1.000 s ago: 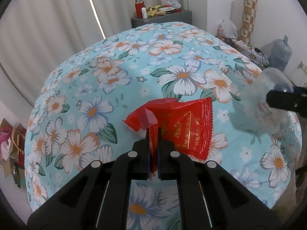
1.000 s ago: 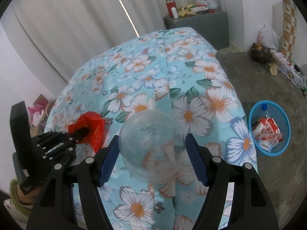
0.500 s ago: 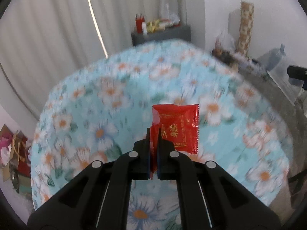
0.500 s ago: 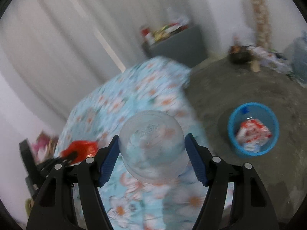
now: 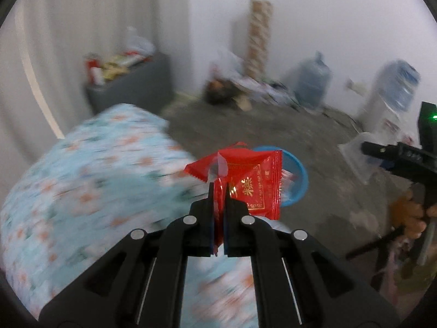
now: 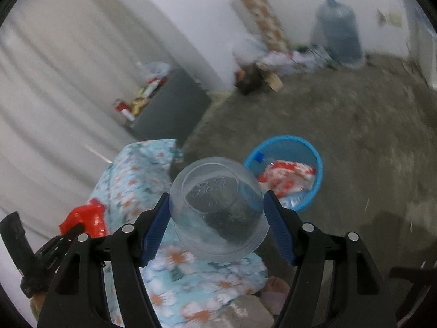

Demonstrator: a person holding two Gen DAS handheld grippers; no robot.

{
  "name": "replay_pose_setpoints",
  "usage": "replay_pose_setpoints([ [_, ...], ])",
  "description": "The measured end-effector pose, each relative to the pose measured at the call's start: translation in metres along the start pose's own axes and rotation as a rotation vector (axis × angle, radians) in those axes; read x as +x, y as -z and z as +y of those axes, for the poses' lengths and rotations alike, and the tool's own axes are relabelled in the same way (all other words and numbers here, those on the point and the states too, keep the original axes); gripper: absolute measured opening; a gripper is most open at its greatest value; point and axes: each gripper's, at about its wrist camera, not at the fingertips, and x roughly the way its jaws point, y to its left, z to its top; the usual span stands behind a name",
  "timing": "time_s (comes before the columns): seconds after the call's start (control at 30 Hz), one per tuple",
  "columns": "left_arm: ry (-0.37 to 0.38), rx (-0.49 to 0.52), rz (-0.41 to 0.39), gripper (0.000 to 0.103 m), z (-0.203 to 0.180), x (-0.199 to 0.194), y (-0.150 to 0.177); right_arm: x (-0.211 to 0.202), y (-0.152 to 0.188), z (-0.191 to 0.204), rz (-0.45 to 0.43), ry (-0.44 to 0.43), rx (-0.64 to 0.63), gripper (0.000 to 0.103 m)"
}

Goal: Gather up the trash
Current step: 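Carry the red packet and clear cup from the bed over the wastebasket, then open both grippers over the wastebasket to drop the packet and cup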

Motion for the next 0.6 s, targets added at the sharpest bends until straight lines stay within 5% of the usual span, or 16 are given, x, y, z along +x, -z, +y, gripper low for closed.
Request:
replay_pose_setpoints([
  [0.3, 0.123, 0.016, 0.313, 0.002, -0.068, 0.182, -0.076, 0.094, -0.030, -0.080, 0.090, 0.027, 0.176, 0.067],
  [0.6, 0.120, 0.046, 0.524, 0.004, -0.118, 0.340, -0.080, 0.197, -0.073, -0.136, 0.165, 0.039, 0.268, 0.068],
])
